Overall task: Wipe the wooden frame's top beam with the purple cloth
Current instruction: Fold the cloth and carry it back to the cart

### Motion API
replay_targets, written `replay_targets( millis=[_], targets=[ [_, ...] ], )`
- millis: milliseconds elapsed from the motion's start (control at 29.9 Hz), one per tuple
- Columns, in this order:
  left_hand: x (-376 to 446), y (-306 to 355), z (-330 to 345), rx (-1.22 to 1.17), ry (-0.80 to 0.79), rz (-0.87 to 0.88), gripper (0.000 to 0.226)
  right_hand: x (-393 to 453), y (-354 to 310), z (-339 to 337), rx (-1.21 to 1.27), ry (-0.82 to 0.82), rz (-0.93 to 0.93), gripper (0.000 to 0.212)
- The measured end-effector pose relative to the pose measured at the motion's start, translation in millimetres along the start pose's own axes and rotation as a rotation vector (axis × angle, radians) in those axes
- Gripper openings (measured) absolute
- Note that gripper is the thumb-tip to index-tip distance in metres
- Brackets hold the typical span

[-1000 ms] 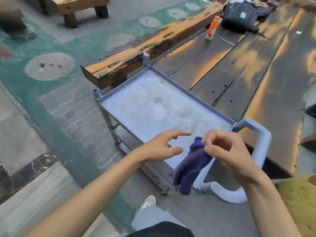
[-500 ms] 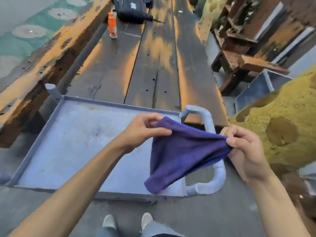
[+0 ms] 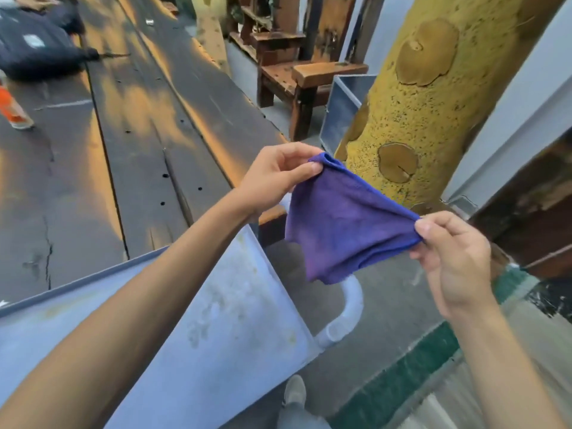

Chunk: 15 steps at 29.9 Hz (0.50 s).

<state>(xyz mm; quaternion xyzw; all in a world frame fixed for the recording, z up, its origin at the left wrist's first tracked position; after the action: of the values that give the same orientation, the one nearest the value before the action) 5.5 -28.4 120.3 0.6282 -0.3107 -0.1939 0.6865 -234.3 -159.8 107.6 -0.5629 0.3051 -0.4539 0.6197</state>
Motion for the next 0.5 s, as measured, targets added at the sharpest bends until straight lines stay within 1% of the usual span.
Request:
replay_targets(
  millis=[67,167,301,435,502],
  targets=[
    [23.0,-20.6,26.1,0.016,-0.051,-0.033,0.019,17.3,11.0,-19.9,-0.059,0.06,0.008,0.03],
    [45.5,-55.4,46.2,0.062,-0.079,-0.072,0.015,37.7,38.7,-36.4,-0.165,0.128,0.069,0.022],
    [81.6,-104.5,80.8,0.191,-0.079,-0.116,0.014,76.9,92.1,-60.6,-0.265,0.255,0.177,0.012],
    [113.5,-155.3,107.3,0.44,-0.124,-0.099,0.012,102.6,165.3,-81.8,-0.326,0.359,0.329,0.005],
    [122.1,-184.5,122.7,0.652,-0.173,-0.069,0.012,107.4,208.8,-92.9,-0.386,0.374,0.444,0.011]
  ],
)
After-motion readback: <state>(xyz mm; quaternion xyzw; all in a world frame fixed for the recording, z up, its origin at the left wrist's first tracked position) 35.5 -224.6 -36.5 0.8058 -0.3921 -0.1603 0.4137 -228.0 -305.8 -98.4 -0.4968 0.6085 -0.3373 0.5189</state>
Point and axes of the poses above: each hand's wrist, its own x-axis towards the middle knuckle, its own z-axis out of the palm, y = z × x, the point moved 7 cm from there along x, towards the middle knuckle, and after that the axes turned 14 degrees about y, right-handed, at the moved point
